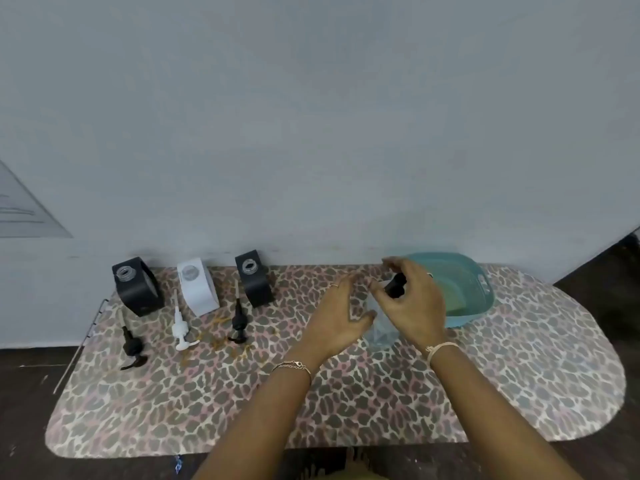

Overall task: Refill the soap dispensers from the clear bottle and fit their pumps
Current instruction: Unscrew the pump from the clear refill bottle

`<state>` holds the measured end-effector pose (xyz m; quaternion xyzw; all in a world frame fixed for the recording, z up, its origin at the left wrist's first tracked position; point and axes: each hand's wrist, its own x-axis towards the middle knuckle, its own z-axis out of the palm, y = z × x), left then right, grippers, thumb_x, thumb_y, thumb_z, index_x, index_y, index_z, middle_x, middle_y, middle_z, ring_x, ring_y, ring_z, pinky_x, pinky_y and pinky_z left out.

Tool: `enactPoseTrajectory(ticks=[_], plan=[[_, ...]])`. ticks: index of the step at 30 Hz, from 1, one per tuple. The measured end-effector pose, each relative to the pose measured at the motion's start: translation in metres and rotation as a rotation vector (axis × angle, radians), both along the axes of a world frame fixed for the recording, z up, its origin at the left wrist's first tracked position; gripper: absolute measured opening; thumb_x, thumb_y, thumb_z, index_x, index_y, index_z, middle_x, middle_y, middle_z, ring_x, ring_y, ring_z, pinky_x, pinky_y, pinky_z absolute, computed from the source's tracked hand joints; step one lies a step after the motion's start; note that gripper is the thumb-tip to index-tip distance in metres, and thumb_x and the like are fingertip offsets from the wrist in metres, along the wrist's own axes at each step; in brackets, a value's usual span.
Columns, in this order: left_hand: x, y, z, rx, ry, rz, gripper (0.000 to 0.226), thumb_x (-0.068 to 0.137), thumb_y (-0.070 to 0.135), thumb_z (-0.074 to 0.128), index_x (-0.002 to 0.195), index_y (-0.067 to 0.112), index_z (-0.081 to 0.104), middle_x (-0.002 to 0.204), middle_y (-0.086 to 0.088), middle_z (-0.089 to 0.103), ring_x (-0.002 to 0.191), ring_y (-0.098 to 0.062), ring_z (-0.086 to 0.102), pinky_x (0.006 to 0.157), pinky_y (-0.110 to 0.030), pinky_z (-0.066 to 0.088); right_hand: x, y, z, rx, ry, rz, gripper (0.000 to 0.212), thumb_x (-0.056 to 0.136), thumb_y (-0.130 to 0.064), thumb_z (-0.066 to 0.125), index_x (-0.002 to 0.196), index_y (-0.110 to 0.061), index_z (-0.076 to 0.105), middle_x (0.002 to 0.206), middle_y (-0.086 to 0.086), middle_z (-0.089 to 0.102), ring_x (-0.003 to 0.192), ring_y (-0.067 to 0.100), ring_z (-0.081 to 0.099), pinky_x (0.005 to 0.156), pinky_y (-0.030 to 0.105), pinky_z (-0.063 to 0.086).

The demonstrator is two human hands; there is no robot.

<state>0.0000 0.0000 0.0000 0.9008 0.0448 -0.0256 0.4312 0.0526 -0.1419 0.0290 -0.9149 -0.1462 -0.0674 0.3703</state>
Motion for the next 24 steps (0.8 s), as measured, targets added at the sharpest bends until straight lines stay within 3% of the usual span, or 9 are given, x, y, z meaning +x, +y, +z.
enactPoseTrajectory(ticks=[3,5,11,15,17,20,24], plan=[[0.007,-0.014,-0.002,-0.072,0.037,-0.005,0.085,0.079,0.039,0.074,0.148,0.021,0.029,0.148,0.003,0.04,0.132,-0.01,0.04,0.105,-0.022,0.034,0.0,-0.011,-0.01,0.089,0.103,0.038,0.05,0.073,-0.045,0.077,0.117,-0.03,0.057,0.098,-0.019,0.061,0.092,0.003,0.058,0.081,0.021,0.047],[0.012,-0.023,-0.007,-0.102,0.06,0.0,0.091,0.073,0.041,0.077,0.148,0.022,0.03,0.146,0.004,0.041,0.133,-0.011,0.041,0.107,-0.026,0.037,-0.001,-0.017,-0.019,0.183,0.153,0.039,0.05,0.071,-0.039,0.081,0.113,-0.033,0.056,0.097,-0.017,0.065,0.095,0.004,0.061,0.086,0.026,0.052],[0.023,-0.045,-0.022,-0.168,0.083,0.09,0.092,0.059,0.037,0.086,0.137,0.024,0.039,0.129,0.012,0.054,0.116,-0.01,0.055,0.097,-0.027,0.048,0.004,-0.025,-0.029,0.191,0.18,-0.031,0.035,0.07,-0.027,0.084,0.101,-0.02,0.068,0.094,-0.01,0.067,0.089,0.004,0.062,0.084,0.022,0.053],[0.027,-0.054,-0.021,-0.226,0.07,0.161,0.076,0.06,0.018,0.089,0.121,0.028,0.044,0.104,0.024,0.054,0.091,0.006,0.056,0.076,-0.004,0.042,0.007,-0.025,-0.029,0.212,0.198,-0.027,0.034,0.072,-0.028,0.082,0.102,-0.019,0.069,0.096,-0.01,0.068,0.091,0.004,0.062,0.083,0.017,0.049],[0.027,-0.052,-0.021,-0.203,0.035,0.172,0.078,0.059,0.019,0.09,0.124,0.025,0.047,0.108,0.023,0.053,0.09,0.009,0.053,0.074,-0.001,0.038,0.008,-0.025,-0.028,0.212,0.198,-0.016,0.033,0.073,-0.029,0.082,0.102,-0.019,0.069,0.096,-0.011,0.067,0.09,0.003,0.061,0.083,0.015,0.048],[0.026,-0.047,-0.021,-0.172,0.012,0.175,0.084,0.058,0.025,0.09,0.131,0.023,0.048,0.119,0.014,0.056,0.104,-0.003,0.055,0.086,-0.014,0.042,0.009,-0.022,-0.025,0.205,0.189,0.021,0.031,0.073,-0.03,0.082,0.1,-0.02,0.068,0.093,-0.014,0.065,0.09,0.004,0.061,0.083,0.018,0.048],[0.025,-0.037,-0.022,-0.206,0.005,0.195,0.08,0.055,0.031,0.086,0.127,0.027,0.05,0.111,0.016,0.062,0.104,-0.007,0.061,0.089,-0.025,0.049,0.011,-0.013,-0.022,0.203,0.176,0.05,0.03,0.073,-0.029,0.082,0.098,-0.019,0.069,0.092,-0.012,0.068,0.088,0.005,0.062,0.084,0.022,0.05]])
